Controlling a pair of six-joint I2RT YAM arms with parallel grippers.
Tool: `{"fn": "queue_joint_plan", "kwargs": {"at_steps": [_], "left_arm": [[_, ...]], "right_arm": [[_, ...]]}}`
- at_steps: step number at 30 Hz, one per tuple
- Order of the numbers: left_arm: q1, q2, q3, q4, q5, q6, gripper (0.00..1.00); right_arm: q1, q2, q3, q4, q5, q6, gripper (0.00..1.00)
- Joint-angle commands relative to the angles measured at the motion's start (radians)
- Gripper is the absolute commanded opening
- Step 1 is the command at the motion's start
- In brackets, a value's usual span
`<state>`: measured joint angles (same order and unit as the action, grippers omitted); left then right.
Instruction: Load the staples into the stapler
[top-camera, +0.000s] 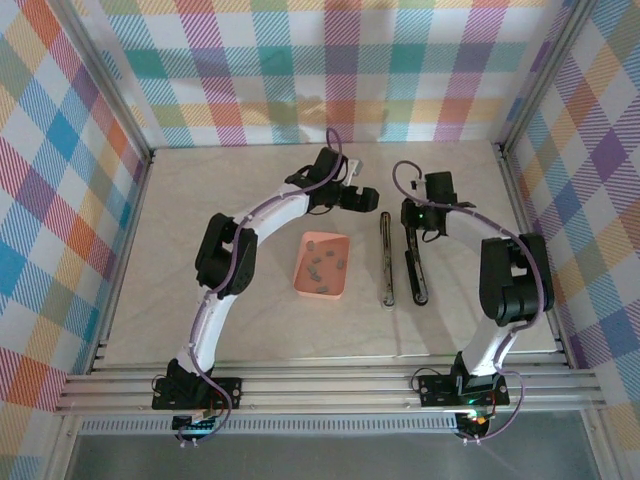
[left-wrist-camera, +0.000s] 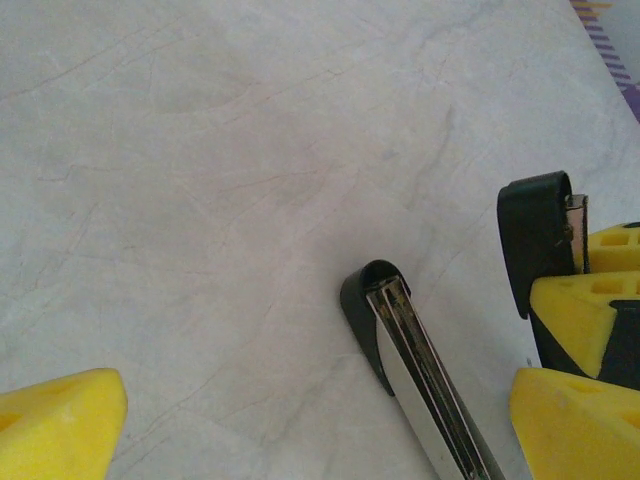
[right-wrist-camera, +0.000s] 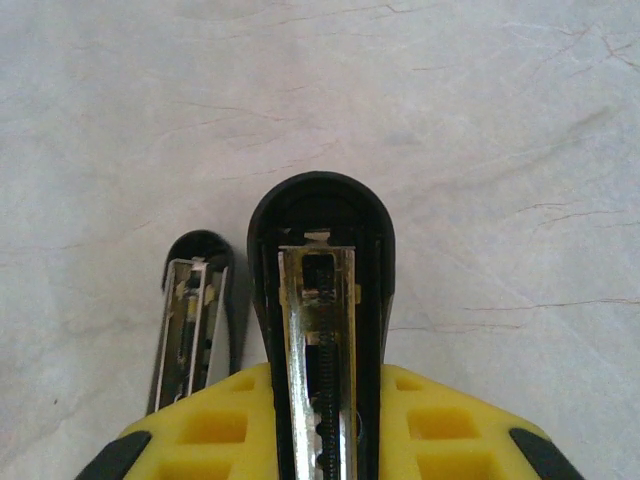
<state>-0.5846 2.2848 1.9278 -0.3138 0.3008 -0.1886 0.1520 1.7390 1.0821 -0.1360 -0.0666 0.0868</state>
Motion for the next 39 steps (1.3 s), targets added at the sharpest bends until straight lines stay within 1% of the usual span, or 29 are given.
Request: {"fn": "queue_joint_plan", "kwargs": {"at_steps": [1, 8, 10, 15, 20, 24, 29, 31, 33, 36, 39], "left_arm": [[0.014, -0.071, -0.040, 0.070, 0.030, 0.016, 0.97], [0.023, -0.075, -0.055, 0.099, 0.069, 0.008, 0.96], [0.023, -0.085, -0.083, 0.134, 0.095, 0.036, 0.93], [0.034, -0.119, -0.152, 0.239, 0.159, 0.089, 0.90], [0.043, -0.148, -0.188, 0.246, 0.238, 0.143, 0.89], [0.043, -0.197, -0.259, 0.281, 0.288, 0.207, 0.88], [0.045, -0.261, -0.337, 0.272, 0.368, 0.320, 0.87], [0.048, -0.304, -0.393, 0.315, 0.430, 0.342, 0.86], [0.048, -0.343, -0.448, 0.348, 0.466, 0.371, 0.85], [0.048, -0.394, -0.496, 0.332, 0.491, 0.418, 0.84], [0.048, -0.440, -0.550, 0.336, 0.505, 0.437, 0.84]], "right_arm": [[0.011, -0.065, -0.036, 0.113, -0.076, -0.065, 0.18], [0.014, -0.130, -0.137, 0.222, -0.164, -0.177, 0.18], [0.015, -0.138, -0.150, 0.231, -0.204, -0.239, 0.18], [0.020, -0.170, -0.191, 0.256, -0.253, -0.315, 0.17], [0.026, -0.217, -0.246, 0.273, -0.323, -0.370, 0.17], [0.044, -0.273, -0.310, 0.286, -0.389, -0.458, 0.15], [0.053, -0.348, -0.367, 0.269, -0.479, -0.534, 0.15], [0.059, -0.372, -0.380, 0.245, -0.526, -0.558, 0.16], [0.072, -0.405, -0.394, 0.224, -0.545, -0.582, 0.16], [0.090, -0.441, -0.430, 0.211, -0.574, -0.633, 0.17], [0.113, -0.459, -0.439, 0.175, -0.580, -0.685, 0.17]]}}
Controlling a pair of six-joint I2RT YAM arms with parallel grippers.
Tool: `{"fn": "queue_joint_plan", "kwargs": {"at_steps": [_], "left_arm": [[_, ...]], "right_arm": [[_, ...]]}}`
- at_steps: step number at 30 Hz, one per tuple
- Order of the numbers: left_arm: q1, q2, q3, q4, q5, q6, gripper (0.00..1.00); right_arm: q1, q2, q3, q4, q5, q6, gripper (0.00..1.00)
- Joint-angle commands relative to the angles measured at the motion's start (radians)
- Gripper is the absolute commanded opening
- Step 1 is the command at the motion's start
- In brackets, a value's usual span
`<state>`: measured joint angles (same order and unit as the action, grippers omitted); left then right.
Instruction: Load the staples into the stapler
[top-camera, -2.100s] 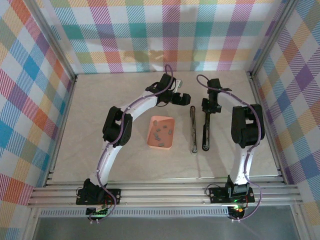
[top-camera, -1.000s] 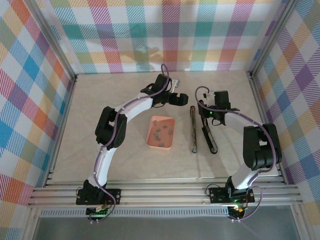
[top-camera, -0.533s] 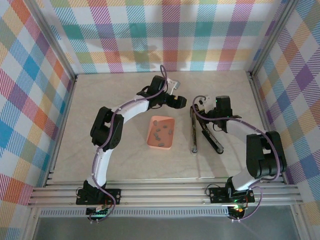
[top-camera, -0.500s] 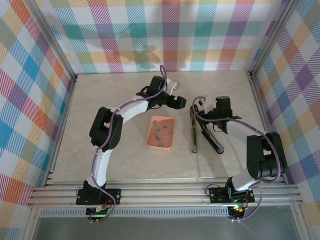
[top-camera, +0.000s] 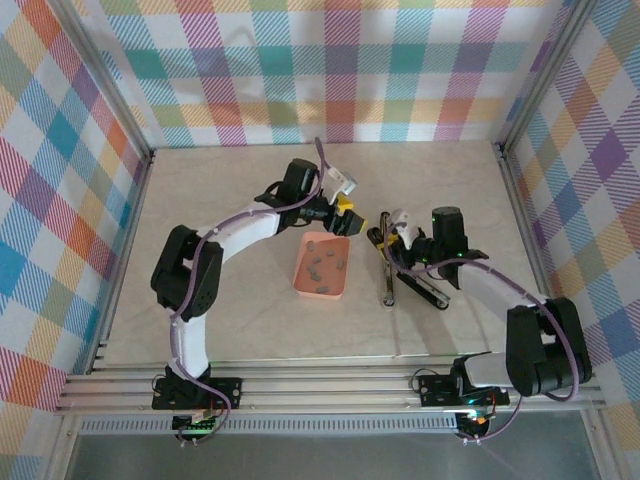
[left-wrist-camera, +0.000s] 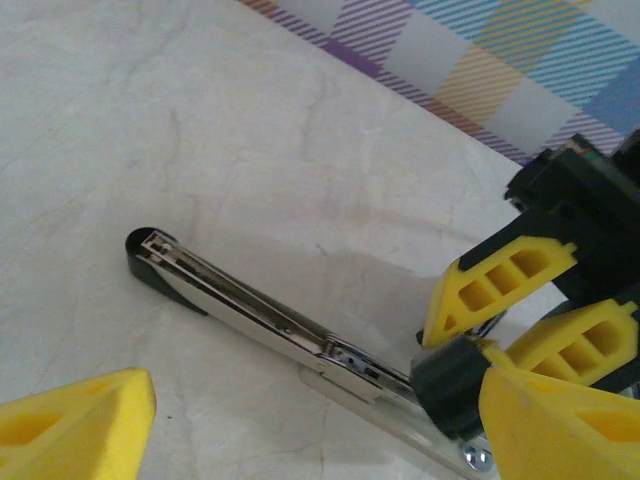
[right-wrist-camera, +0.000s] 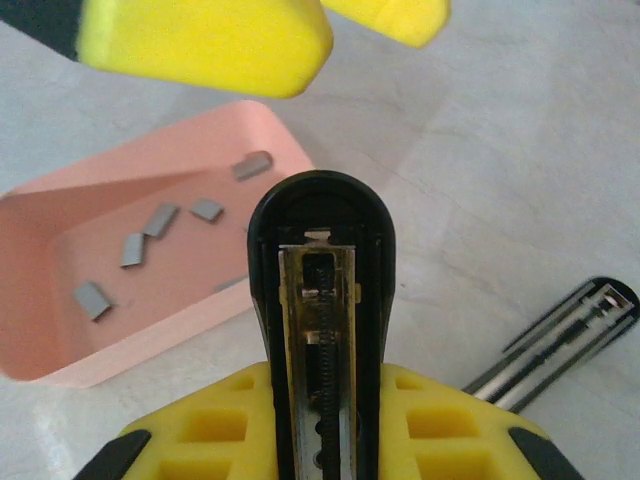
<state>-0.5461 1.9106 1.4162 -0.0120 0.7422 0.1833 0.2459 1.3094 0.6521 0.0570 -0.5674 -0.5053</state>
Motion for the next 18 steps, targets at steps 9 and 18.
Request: {"fn": "queue_joint_plan", "kwargs": {"at_steps": [9, 18], "left_arm": [[0.014, -0.237, -0.237, 0.074, 0.057, 0.119, 0.82], [0.026, -0.331, -0.304, -0.029, 0.086, 0.225, 0.78]], "right_arm": [[0.102, -0.022, -0.014, -0.039, -0.109, -0.155, 0.16], [0.165, -0.050, -0.031, -0.068, -0.091, -0.186, 0.16]]}}
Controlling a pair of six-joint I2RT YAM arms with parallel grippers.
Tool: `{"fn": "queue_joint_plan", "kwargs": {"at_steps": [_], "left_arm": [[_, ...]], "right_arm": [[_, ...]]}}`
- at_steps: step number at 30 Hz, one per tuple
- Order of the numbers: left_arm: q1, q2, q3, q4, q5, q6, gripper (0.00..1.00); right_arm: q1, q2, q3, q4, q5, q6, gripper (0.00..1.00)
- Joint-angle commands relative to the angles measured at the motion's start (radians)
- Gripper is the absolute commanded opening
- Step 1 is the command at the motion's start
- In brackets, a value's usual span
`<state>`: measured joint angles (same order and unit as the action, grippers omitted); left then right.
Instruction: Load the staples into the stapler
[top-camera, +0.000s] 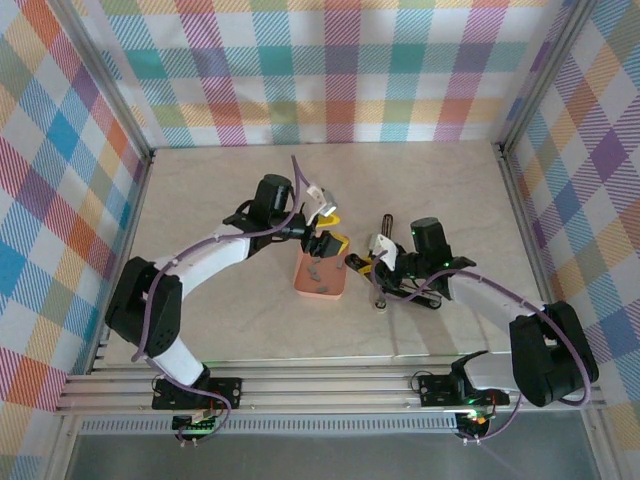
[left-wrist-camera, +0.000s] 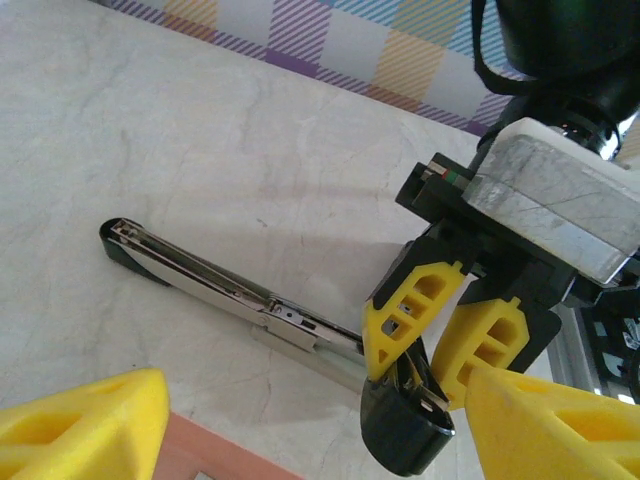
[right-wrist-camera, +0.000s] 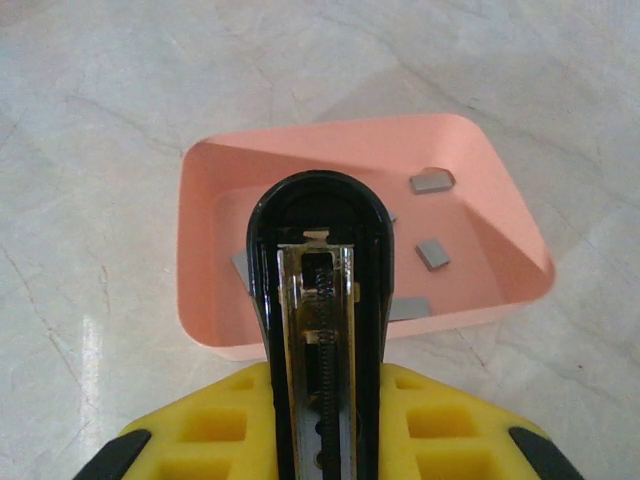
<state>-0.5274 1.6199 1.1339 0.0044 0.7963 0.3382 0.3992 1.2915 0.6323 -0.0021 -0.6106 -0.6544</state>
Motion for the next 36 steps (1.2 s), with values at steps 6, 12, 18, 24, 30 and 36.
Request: {"fn": "queue_joint_plan", "kwargs": {"at_steps": [6, 12, 18, 24, 30, 36], "left_arm": [[0.004, -0.082, -0.048, -0.111, 0.033, 0.167, 0.75], [0.004, -0.128, -0.084, -0.134, 0.005, 0.212, 0.74], [-0.010, -0.150, -0.085, -0.217, -0.023, 0.291, 0.74], [-0.016, -0.165, -0.093, -0.256, -0.019, 0.332, 0.74], [-0.018, -0.198, -0.119, -0.273, -0.019, 0.367, 0.74], [-0.041, -0.206, -0.139, -0.312, -0.018, 0.425, 0.72]], "right_arm": [[0.020, -0.036, -0.011, -0.002, -0.062, -0.066, 0.16], [0.039, -0.017, 0.006, -0.023, -0.096, -0.105, 0.16], [0.065, 0.013, 0.022, -0.028, -0.112, -0.138, 0.16], [0.091, 0.036, 0.030, -0.017, -0.104, -0.149, 0.16], [0.118, 0.051, 0.034, -0.005, -0.100, -0.154, 0.16], [0.131, 0.064, 0.043, -0.025, -0.122, -0.186, 0.16]]}}
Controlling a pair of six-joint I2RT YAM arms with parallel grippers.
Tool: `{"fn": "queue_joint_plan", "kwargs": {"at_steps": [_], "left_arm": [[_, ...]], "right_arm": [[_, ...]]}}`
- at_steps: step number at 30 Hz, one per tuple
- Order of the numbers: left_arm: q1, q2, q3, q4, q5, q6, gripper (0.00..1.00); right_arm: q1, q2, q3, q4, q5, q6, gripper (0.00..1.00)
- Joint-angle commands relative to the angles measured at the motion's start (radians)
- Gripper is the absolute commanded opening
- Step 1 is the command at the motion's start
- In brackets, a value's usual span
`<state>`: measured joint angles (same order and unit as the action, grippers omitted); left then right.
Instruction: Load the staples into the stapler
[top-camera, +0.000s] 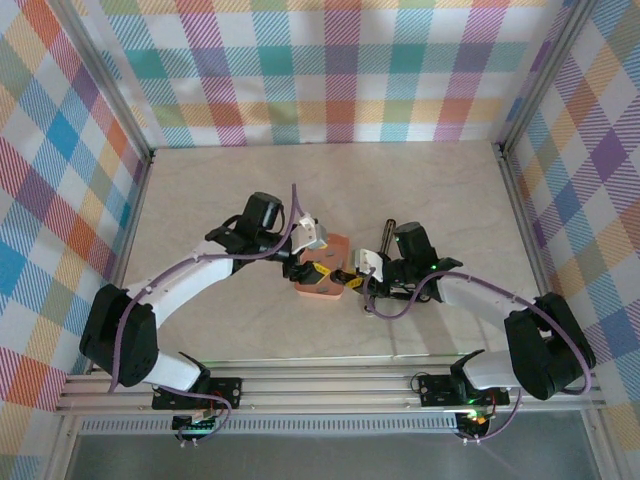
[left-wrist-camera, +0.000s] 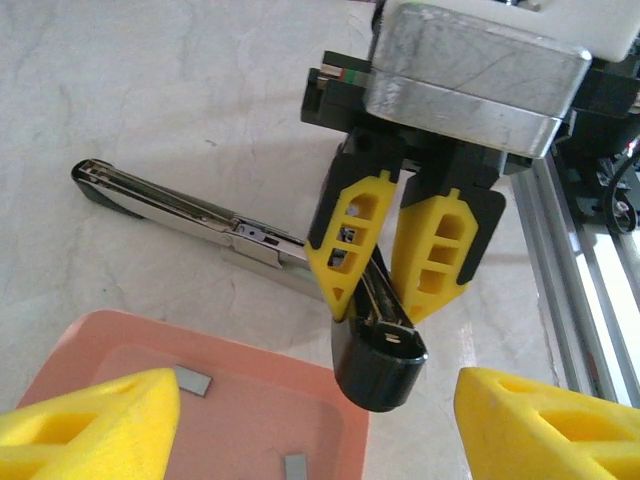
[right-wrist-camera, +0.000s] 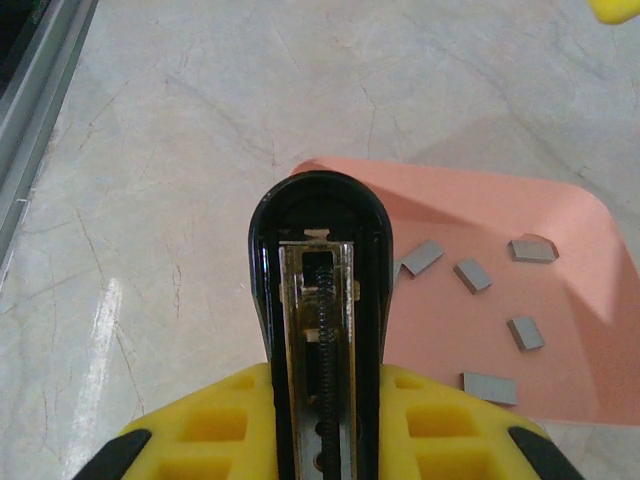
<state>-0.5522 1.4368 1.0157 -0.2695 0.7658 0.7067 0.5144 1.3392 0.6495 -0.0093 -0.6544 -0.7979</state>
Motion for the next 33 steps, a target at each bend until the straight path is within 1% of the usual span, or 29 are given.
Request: {"fn": "queue_joint_plan", "kwargs": {"at_steps": [1, 4, 17, 20, 23, 27, 33], "left_arm": [[-0.021, -0.021, -0.020, -0.043, 0.014, 0.068, 0.72], [-0.033, -0.015, -0.017, -0.056, 0.017, 0.085, 0.72], [-0.035, 0.000, -0.017, -0.097, 0.058, 0.127, 0.70], [-0.038, 0.005, -0.015, -0.101, 0.062, 0.134, 0.70], [-0.043, 0.013, -0.007, -0.138, 0.063, 0.163, 0.70], [-0.058, 0.027, -0.003, -0.172, 0.035, 0.192, 0.69], [-0.068, 0.041, -0.032, -0.103, -0.005, 0.158, 0.67]], "right_arm": [[0.018, 0.019, 0.026, -0.019, -0.078, -0.046, 0.16], [0.022, 0.021, 0.023, -0.017, -0.080, -0.056, 0.16], [0.043, 0.014, 0.021, -0.050, -0.113, -0.090, 0.15], [0.047, 0.015, 0.021, -0.046, -0.114, -0.090, 0.14], [0.049, 0.019, 0.016, -0.009, -0.100, -0.055, 0.14], [0.050, 0.023, 0.013, 0.029, -0.126, -0.021, 0.14], [0.057, 0.020, 0.018, 0.029, -0.143, -0.015, 0.14]]}}
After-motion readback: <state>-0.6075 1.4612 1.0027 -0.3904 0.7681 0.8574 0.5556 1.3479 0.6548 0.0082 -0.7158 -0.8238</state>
